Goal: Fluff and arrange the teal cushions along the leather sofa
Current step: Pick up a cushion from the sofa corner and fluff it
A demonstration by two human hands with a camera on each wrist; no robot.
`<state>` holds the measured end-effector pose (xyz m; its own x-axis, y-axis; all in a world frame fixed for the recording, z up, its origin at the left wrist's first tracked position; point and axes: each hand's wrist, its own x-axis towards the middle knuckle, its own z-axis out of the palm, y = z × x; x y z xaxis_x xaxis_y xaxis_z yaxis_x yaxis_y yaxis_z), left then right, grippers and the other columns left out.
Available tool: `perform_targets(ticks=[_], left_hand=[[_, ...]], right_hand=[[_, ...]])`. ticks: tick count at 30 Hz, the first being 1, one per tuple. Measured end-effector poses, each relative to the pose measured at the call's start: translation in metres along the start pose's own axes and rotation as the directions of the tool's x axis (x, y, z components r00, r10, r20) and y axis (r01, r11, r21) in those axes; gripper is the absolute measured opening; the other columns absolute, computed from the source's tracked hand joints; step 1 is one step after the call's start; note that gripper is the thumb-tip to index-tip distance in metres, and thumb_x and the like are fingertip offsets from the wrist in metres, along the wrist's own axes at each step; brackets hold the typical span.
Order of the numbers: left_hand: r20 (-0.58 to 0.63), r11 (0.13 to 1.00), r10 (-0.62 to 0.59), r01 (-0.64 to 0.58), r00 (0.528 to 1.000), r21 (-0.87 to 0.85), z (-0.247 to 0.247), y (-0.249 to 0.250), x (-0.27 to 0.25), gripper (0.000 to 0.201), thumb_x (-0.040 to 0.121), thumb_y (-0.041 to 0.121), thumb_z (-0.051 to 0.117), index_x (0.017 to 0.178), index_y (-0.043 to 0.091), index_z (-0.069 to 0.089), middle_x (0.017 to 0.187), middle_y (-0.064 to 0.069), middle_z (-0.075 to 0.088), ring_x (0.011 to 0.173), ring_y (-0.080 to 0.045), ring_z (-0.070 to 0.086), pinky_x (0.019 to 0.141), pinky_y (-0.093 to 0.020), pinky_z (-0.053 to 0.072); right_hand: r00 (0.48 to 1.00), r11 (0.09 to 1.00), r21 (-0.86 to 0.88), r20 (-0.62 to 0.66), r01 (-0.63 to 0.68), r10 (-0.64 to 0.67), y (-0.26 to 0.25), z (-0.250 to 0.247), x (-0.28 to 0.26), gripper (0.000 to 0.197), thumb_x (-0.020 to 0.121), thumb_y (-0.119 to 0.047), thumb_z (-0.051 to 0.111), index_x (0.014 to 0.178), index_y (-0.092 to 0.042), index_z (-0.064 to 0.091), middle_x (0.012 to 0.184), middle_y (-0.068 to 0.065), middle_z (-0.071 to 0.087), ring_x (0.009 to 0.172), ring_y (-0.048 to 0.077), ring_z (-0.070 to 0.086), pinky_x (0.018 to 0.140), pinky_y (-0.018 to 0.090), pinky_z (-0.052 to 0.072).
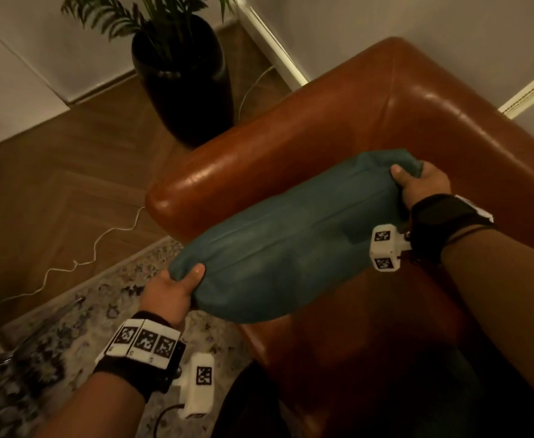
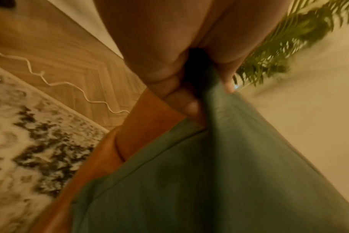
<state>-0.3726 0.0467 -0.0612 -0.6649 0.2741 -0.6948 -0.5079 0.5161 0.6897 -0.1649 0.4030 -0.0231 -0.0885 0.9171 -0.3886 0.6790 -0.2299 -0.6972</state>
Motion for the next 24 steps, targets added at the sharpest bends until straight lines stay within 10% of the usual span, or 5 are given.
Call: perform_targets(ticks=[4, 9, 15, 19, 24], left_hand=[[-0.066, 0.993, -0.022, 0.030, 0.998, 0.114, -0.016, -0.026, 0.044, 0.068, 0.045, 0.070, 0.080, 0.092, 0.022, 0.066, 0.101, -0.011, 0.072, 0.094, -0.035, 0.069, 0.084, -0.057, 0.055], [0.003, 0.992, -0.123, 0.123, 0.992, 0.039, -0.003, 0.015, 0.018, 0.017, 0.084, 0.029, 0.069, 0.095, 0.017, 0.063, 0.100, -0.015, 0.068, 0.089, -0.037, 0.066, 0.078, -0.058, 0.055], [-0.013, 0.963, -0.006, 0.009, 1.000, 0.270, -0.008, 0.024, 0.009, 0.037, 0.088, 0.029, 0.064, 0.117, 0.009, 0.054, 0.117, -0.018, 0.063, 0.101, -0.037, 0.062, 0.081, -0.049, 0.055], [0.063, 0.581, 0.391, -0.300, 0.918, 0.757, -0.003, 0.036, -0.007, 0.084, 0.074, 0.051, 0.072, 0.141, 0.017, 0.035, 0.147, -0.013, 0.040, 0.132, -0.033, 0.042, 0.108, -0.049, 0.037], [0.311, 0.275, 0.098, -0.326, 0.945, 0.905, 0.017, 0.030, 0.008, 0.115, 0.051, 0.087, 0.047, 0.148, 0.043, 0.004, 0.158, -0.002, 0.020, 0.140, -0.034, 0.029, 0.108, -0.058, 0.034]], right_hand=[[0.999, 0.998, -0.051, 0.018, -0.030, 0.031, -0.003, 0.012, 0.009, 0.045, 0.088, -0.042, 0.057, 0.123, -0.013, 0.056, 0.126, 0.012, 0.061, 0.113, 0.034, 0.057, 0.098, 0.043, 0.046], [0.998, 0.998, -0.007, 0.010, -0.067, 0.067, -0.007, 0.022, 0.014, 0.040, 0.089, -0.040, 0.055, 0.120, -0.015, 0.058, 0.119, 0.009, 0.062, 0.107, 0.031, 0.057, 0.098, 0.047, 0.046], [0.997, 0.996, 0.069, 0.056, -0.048, 0.044, -0.012, 0.017, 0.016, 0.034, 0.092, -0.032, 0.055, 0.120, -0.012, 0.058, 0.123, 0.012, 0.060, 0.113, 0.032, 0.056, 0.099, 0.046, 0.046], [0.990, 0.996, 0.083, 0.143, -0.025, 0.013, -0.016, 0.015, 0.010, 0.024, 0.092, -0.032, 0.053, 0.113, -0.021, 0.058, 0.115, 0.007, 0.061, 0.111, 0.032, 0.057, 0.098, 0.051, 0.047], [0.986, 0.996, -0.048, 0.157, 0.072, -0.064, -0.027, 0.026, 0.012, 0.030, 0.094, -0.032, 0.052, 0.116, -0.013, 0.057, 0.122, 0.013, 0.060, 0.112, 0.034, 0.056, 0.098, 0.047, 0.046]])
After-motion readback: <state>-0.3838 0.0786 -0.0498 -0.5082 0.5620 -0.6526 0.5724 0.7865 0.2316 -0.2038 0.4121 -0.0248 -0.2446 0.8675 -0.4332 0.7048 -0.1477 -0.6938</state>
